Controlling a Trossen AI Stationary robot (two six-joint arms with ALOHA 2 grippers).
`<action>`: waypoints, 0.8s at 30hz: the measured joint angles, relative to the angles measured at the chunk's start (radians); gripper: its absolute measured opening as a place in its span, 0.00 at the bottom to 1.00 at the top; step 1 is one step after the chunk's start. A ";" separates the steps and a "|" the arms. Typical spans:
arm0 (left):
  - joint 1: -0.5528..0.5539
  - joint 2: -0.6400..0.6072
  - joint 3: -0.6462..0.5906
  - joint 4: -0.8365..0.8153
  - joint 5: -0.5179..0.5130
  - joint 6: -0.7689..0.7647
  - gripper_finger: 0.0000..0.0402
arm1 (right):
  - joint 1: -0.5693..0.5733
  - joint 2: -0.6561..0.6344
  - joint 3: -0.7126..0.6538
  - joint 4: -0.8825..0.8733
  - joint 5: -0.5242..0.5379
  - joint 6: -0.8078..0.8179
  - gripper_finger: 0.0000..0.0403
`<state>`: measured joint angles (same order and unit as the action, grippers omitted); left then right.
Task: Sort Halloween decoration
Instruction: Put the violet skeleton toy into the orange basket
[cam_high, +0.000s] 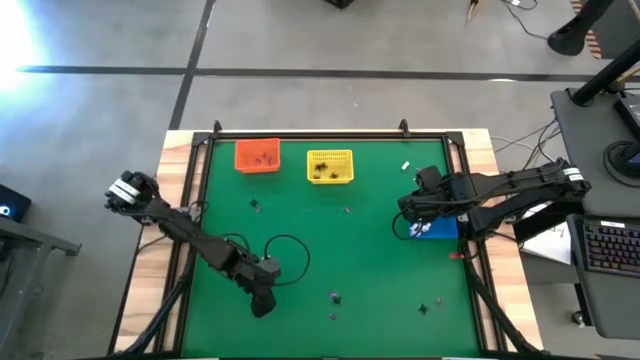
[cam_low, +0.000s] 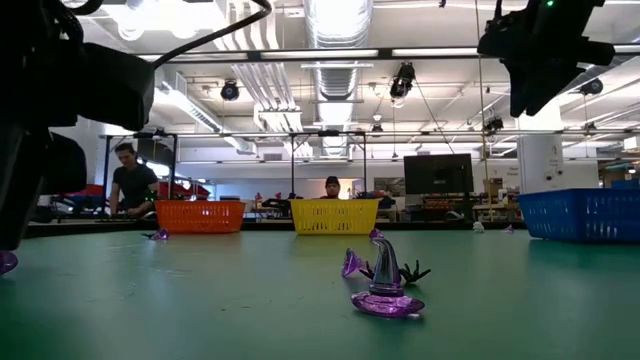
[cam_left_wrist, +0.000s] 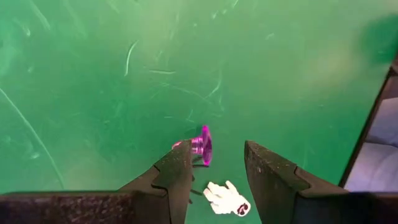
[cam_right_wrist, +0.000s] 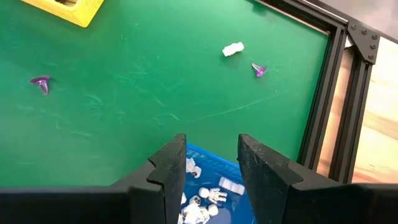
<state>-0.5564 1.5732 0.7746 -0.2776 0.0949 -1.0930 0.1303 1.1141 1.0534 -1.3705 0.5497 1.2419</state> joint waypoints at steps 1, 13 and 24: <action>-0.001 0.005 0.000 0.000 0.000 -0.001 0.32 | 0.000 0.000 0.000 0.000 0.001 0.000 0.34; 0.000 0.043 0.000 0.008 -0.001 -0.001 0.30 | 0.000 0.000 0.000 0.000 0.001 -0.012 0.34; 0.000 0.047 0.000 0.006 -0.001 -0.002 0.16 | 0.000 0.000 0.000 -0.001 0.004 -0.024 0.34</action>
<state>-0.5564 1.6204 0.7750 -0.2718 0.0937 -1.0946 0.1303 1.1137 1.0531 -1.3712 0.5533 1.2179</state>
